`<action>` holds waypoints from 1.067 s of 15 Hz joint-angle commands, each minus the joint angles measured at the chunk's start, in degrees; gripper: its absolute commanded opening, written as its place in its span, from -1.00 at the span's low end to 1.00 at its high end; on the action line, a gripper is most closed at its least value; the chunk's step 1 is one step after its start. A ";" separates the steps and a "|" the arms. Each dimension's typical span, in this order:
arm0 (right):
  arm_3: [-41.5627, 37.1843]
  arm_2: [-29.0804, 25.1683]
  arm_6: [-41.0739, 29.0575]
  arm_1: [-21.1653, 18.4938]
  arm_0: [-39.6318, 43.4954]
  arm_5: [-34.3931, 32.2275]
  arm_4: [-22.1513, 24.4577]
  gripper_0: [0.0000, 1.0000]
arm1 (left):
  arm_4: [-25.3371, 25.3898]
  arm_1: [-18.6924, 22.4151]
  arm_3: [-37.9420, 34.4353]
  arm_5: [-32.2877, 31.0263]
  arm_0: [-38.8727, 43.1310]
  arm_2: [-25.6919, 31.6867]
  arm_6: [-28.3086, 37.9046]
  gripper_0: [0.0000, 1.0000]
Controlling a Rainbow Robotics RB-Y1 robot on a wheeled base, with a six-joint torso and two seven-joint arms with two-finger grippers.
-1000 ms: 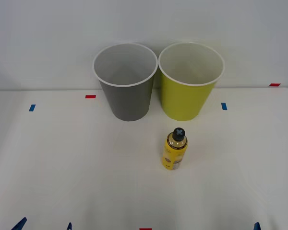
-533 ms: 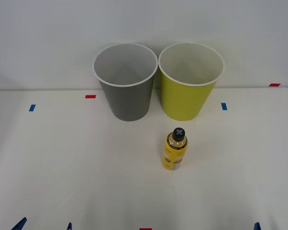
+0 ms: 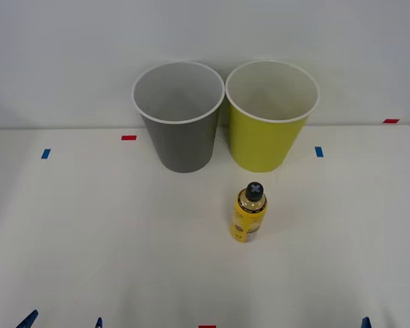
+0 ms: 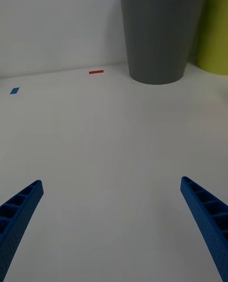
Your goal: Put cans in the gray bin and PET bottles in the light green bin.
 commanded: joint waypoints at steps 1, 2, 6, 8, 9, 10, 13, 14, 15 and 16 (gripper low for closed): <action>0.00 0.00 0.00 0.00 0.00 0.00 0.00 1.00 | 0.00 0.00 0.00 0.00 0.00 0.00 0.00 1.00; 1.93 0.18 0.09 0.62 -1.41 0.88 0.00 1.00 | 0.00 0.00 0.00 0.00 0.00 0.00 0.00 1.00; 1.93 0.97 0.79 -1.23 -2.20 -0.44 3.78 1.00 | 0.00 0.00 0.00 0.00 0.00 0.00 0.00 1.00; 1.93 2.81 1.14 -4.22 -4.04 -0.44 5.36 1.00 | 0.00 0.00 0.00 0.00 0.00 0.00 0.00 1.00; 1.93 3.60 1.41 -5.63 -5.10 -0.35 5.36 1.00 | 0.00 0.00 0.00 0.00 0.00 0.00 0.00 1.00; 2.02 5.01 1.58 -7.56 -6.68 -0.09 5.27 1.00 | 0.00 0.00 0.00 0.00 0.00 0.00 0.00 1.00; 3.08 7.30 2.64 -12.30 -11.51 -0.18 5.36 1.00 | 0.00 0.00 0.00 0.00 0.00 0.00 0.00 1.00; 3.08 7.73 3.16 -13.45 -13.27 -0.26 6.24 1.00 | 0.00 0.00 0.00 0.00 0.00 0.00 0.00 1.00; 3.08 8.44 3.43 -14.15 -14.77 -0.26 6.77 1.00 | 0.00 0.00 0.00 0.00 0.00 0.00 0.00 1.00; 3.25 9.58 3.78 -14.85 -16.44 -0.09 6.86 1.00 | 0.00 0.00 0.00 0.00 0.00 0.00 0.00 1.00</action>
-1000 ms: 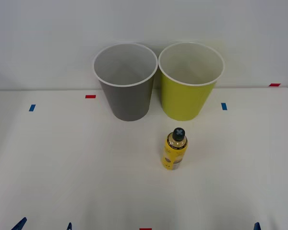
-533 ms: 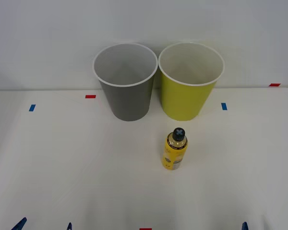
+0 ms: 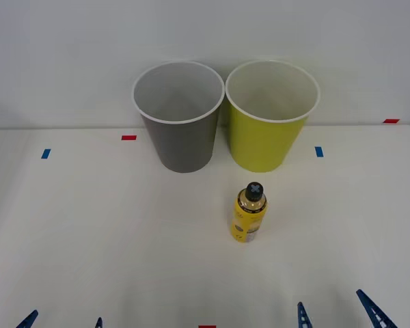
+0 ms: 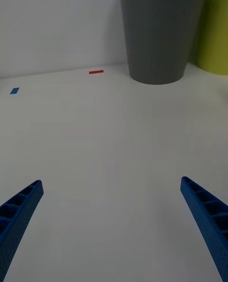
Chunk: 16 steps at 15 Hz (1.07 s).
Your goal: Put cans in the gray bin and PET bottles in the light green bin.
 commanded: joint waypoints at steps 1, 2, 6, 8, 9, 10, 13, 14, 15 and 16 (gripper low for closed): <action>1.10 3.05 1.01 -1.68 -4.87 0.13 0.71 1.00 | 0.00 0.00 -0.01 0.00 0.00 0.00 0.00 1.00; 2.07 3.93 1.27 -1.33 -6.54 0.05 0.54 1.00 | 0.00 0.00 -0.01 0.00 0.00 0.00 0.00 1.00; 2.24 4.54 2.15 0.08 -10.49 2.33 1.24 1.00 | 0.00 0.00 -0.01 0.00 0.00 0.00 0.00 1.00; 2.24 5.07 2.33 1.31 -11.81 3.91 1.42 1.00 | 0.00 0.00 -0.01 0.00 0.00 0.00 0.00 1.00; 2.24 5.07 2.50 1.92 -12.08 4.09 1.33 1.00 | 0.00 0.00 -0.01 0.00 0.00 0.00 0.00 1.00; 2.24 5.24 2.77 2.54 -12.43 4.44 1.51 1.00 | 0.00 0.00 -0.01 0.00 0.00 0.00 0.00 1.00; 2.24 5.51 3.64 3.77 -14.01 6.20 1.77 1.00 | 0.00 0.00 -0.01 0.00 0.00 0.00 0.00 1.00; 2.51 5.51 4.00 4.30 -14.62 6.46 1.77 1.00 | 0.00 0.00 -0.01 0.00 0.00 0.00 0.00 1.00; 4.18 5.33 4.35 5.35 -15.94 6.02 2.03 1.00 | 0.00 0.00 -0.01 0.00 0.00 0.00 0.00 1.00; 5.76 4.98 4.52 6.23 -17.17 5.32 2.38 1.00 | 0.00 0.00 -0.01 0.00 0.00 0.00 0.00 1.00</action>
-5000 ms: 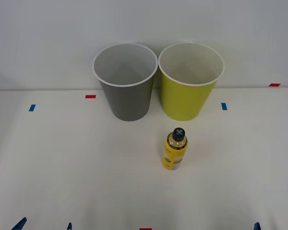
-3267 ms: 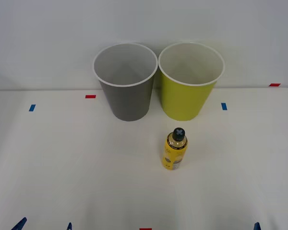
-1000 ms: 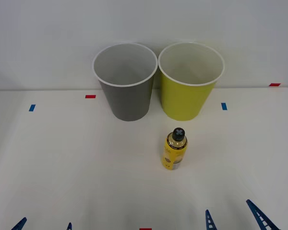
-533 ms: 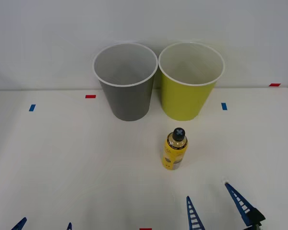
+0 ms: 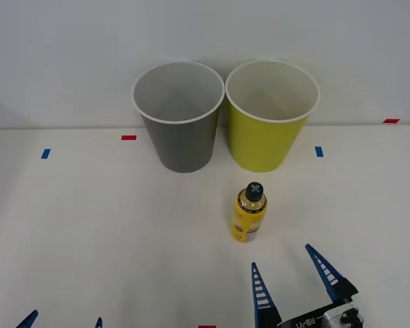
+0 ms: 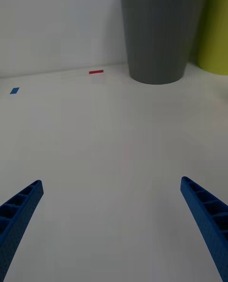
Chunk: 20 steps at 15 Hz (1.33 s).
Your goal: Put cans in the gray bin and PET bottles in the light green bin.
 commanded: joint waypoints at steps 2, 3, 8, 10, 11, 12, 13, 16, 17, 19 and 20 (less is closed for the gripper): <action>3.37 -0.76 1.03 2.91 -5.49 1.80 0.83 1.00 | 0.00 0.00 0.00 0.00 0.00 0.00 0.00 1.00; 3.37 -0.76 1.21 3.79 -7.07 3.73 0.92 1.00 | 0.00 0.00 0.00 0.00 0.00 0.00 0.00 1.00; 3.37 -1.03 1.82 6.34 -12.26 10.76 1.09 1.00 | 0.00 0.00 0.00 0.00 0.00 0.00 0.00 1.00; 3.37 -1.29 1.82 6.51 -14.01 12.79 1.01 1.00 | 0.00 0.00 0.00 0.00 0.00 0.00 0.00 1.00; 3.37 -1.47 1.82 6.69 -14.63 13.58 0.92 1.00 | 0.00 0.00 0.00 0.00 0.00 0.00 0.00 1.00; 3.46 -1.82 1.82 6.95 -15.33 14.37 0.92 1.00 | 0.00 0.00 0.00 0.00 0.00 0.00 0.00 1.00; 3.46 -2.34 1.82 7.30 -16.12 15.34 0.92 1.00 | 0.00 0.00 0.00 0.00 0.00 0.00 0.00 1.00; 3.37 -2.87 1.82 8.18 -17.71 17.62 0.92 1.00 | 0.00 0.00 0.00 0.00 0.00 0.00 0.00 1.00; 3.46 -2.96 1.82 8.53 -18.23 18.68 0.83 1.00 | 0.00 0.00 0.00 0.00 0.00 0.00 0.00 1.00; 3.46 -2.96 1.82 8.71 -19.29 20.08 0.83 1.00 | 0.00 0.00 0.00 0.00 0.00 0.00 0.00 1.00; 3.46 -2.96 1.82 8.97 -19.73 20.87 0.83 1.00 | 0.00 0.00 0.00 0.00 0.00 0.00 0.00 1.00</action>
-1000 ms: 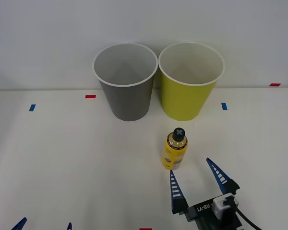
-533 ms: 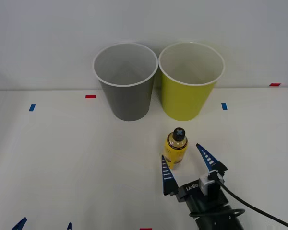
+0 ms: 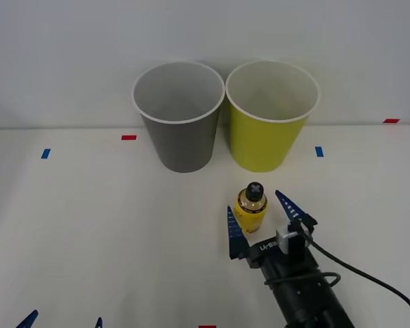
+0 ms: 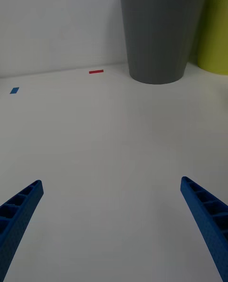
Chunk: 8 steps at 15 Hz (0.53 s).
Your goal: Put cans in the gray bin and PET bottles in the light green bin.
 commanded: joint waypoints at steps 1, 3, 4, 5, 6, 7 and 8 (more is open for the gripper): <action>0.03 -0.02 0.01 0.66 -1.58 2.45 -0.03 1.00 | 0.00 0.00 0.00 0.00 0.00 0.00 0.00 1.00; 0.03 -0.11 0.09 1.01 -2.45 3.94 -0.03 1.00 | 0.00 0.00 0.00 0.00 0.00 0.00 0.00 1.00; 0.03 -0.11 0.01 1.18 -2.89 4.47 -0.03 0.69 | 0.00 0.00 0.00 0.00 0.00 0.00 0.00 1.00; -0.06 -0.02 0.01 1.27 -3.07 4.64 -0.03 -0.65 | 0.00 0.00 0.00 0.00 0.00 0.00 0.00 1.00; 0.03 -0.02 0.01 1.36 -3.16 4.64 -0.03 -0.80 | 0.00 0.00 0.00 0.00 0.00 0.00 0.00 1.00; 0.03 0.06 0.01 1.45 -3.16 4.64 -0.03 -0.85 | 0.00 0.00 0.00 0.00 0.00 0.00 0.00 1.00; -0.06 0.06 0.01 1.36 -3.16 4.64 -0.03 -0.86 | 0.00 0.00 0.00 0.00 0.00 0.00 0.00 1.00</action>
